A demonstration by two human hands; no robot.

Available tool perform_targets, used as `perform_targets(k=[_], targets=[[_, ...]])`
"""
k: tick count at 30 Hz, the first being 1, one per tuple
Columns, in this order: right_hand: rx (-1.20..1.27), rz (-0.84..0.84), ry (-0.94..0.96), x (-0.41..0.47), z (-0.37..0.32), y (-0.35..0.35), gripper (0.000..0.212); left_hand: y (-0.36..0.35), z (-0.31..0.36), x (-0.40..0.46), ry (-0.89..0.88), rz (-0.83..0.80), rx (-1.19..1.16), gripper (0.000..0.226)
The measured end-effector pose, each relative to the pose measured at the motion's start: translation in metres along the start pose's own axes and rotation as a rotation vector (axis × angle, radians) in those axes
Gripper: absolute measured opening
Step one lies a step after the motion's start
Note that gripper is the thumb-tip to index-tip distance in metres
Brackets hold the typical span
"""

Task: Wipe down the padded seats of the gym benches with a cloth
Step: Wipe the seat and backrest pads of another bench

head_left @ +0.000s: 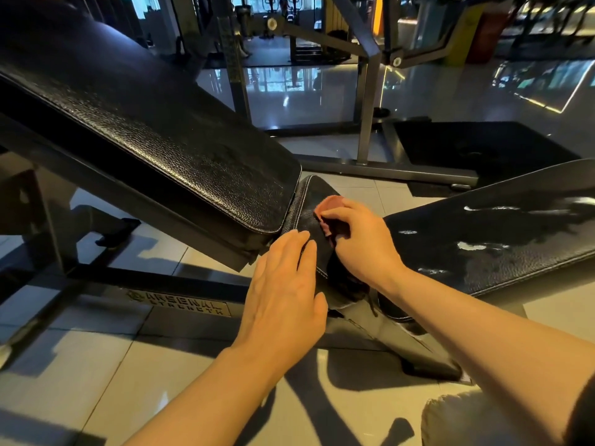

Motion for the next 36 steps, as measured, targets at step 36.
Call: perform_targets(k=[36], targets=[[0.023, -0.025, 0.008, 0.061, 0.029, -0.018, 0.044, -0.020, -0.021, 0.026, -0.106, 0.034, 0.400, 0.092]])
Point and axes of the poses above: each hand's wrist, its own x-axis towards the middle knuckle, its own y-axis out of the back of the hand, z = x × y, the point moved 9 cm from there along x, towards the middle knuckle, and after that the axes turned 13 degrees about -x, right-handed, at the moved point
